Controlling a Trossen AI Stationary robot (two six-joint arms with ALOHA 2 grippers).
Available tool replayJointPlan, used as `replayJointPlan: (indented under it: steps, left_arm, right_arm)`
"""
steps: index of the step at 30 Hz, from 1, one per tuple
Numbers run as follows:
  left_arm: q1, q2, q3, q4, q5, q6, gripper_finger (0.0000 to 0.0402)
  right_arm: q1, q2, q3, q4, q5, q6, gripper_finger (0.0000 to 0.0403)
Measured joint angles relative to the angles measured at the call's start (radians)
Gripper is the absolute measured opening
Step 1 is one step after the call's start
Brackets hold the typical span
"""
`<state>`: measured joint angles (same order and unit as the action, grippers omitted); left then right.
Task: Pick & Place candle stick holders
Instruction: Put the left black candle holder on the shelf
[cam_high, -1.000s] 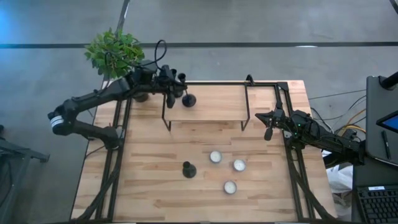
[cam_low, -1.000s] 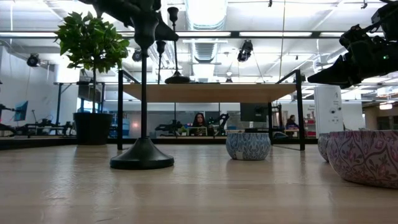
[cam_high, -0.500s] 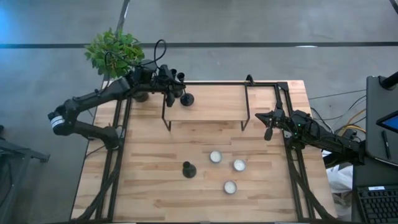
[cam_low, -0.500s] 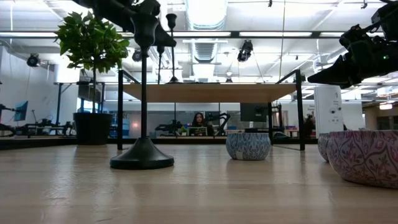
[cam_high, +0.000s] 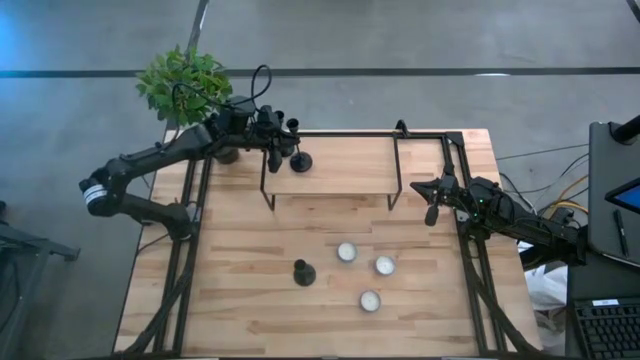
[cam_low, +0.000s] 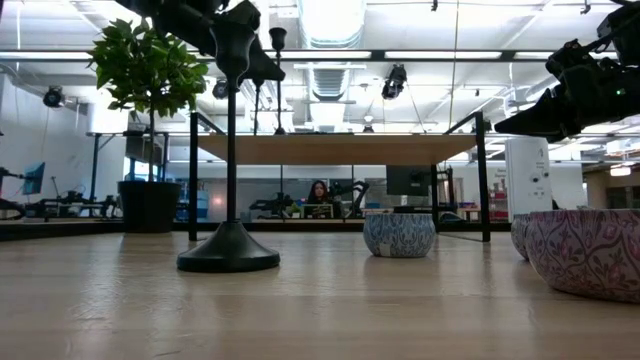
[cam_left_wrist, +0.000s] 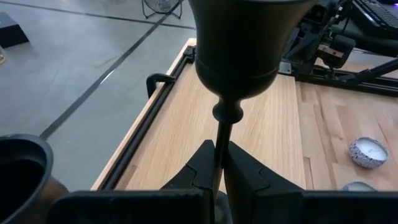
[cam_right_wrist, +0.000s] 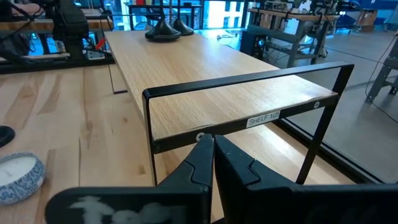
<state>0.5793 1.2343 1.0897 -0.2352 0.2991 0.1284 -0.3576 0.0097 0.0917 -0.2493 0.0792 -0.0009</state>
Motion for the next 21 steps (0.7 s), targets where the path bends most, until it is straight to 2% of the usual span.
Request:
replayJointPlan:
  steps: [21]
  left_arm:
    - [0.002,-0.001,-0.014,-0.003,0.0,0.006,0.0022]
  right_arm:
    - [0.0,0.0,0.0,0.0,0.0,0.0,0.0008]
